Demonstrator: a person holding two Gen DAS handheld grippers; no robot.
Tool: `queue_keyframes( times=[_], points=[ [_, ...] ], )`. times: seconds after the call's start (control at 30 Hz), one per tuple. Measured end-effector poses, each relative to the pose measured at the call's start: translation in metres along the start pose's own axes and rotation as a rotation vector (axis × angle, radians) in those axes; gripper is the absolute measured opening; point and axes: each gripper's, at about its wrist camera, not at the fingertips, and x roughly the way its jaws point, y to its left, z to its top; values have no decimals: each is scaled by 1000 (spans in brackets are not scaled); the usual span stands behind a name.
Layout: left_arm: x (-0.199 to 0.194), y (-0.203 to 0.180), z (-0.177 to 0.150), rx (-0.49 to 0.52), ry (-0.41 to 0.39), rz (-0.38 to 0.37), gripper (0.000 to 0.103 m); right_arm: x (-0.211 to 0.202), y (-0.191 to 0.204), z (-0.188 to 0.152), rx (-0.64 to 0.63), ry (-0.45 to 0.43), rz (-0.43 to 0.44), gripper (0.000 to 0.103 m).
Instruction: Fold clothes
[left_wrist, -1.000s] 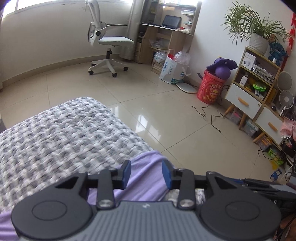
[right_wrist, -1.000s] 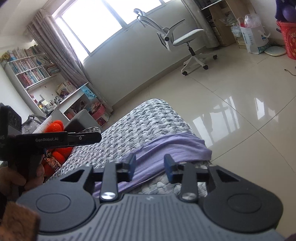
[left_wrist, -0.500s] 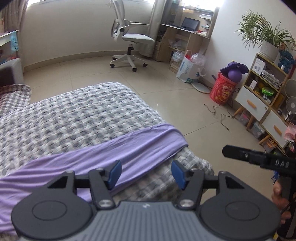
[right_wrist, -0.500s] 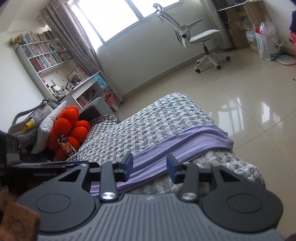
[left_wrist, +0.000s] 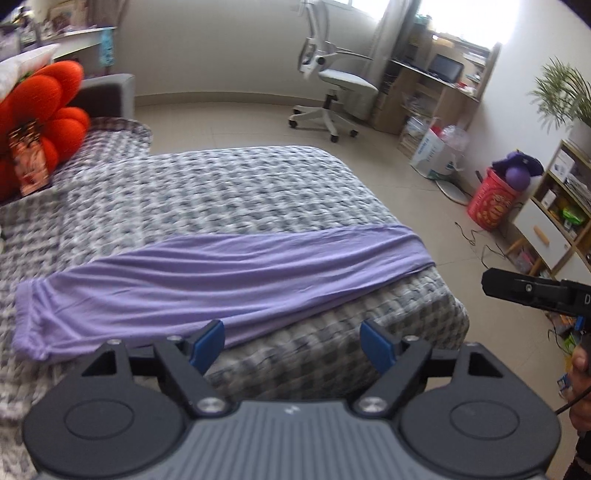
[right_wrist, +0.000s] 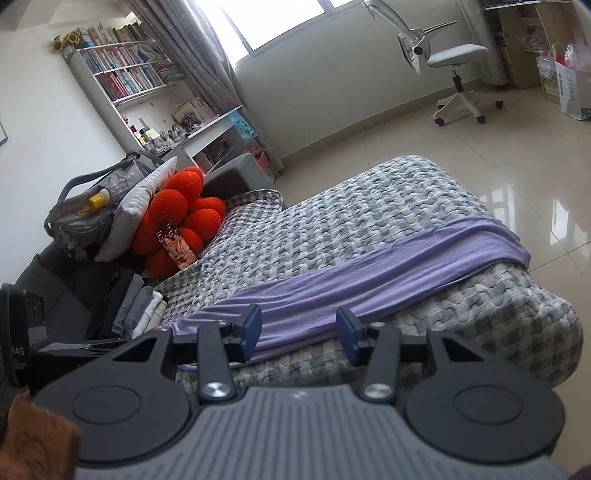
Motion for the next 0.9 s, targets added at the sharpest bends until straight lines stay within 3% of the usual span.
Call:
queue_keyframes(
  times=[0.3, 0.53, 0.73, 0.9],
  points=[
    [-37, 94, -20, -175, -68, 60, 81, 36, 52, -3, -55, 74, 68, 50],
    [-51, 168, -38, -334, -157, 191, 80, 93, 82, -3, -108, 155, 101, 50],
    [-36, 225, -56, -503, -174, 211, 69, 152, 101, -7, -176, 259, 116, 50],
    [0, 250, -64, -583, -135, 191, 60, 199, 115, -12, -227, 339, 122, 50]
  ],
)
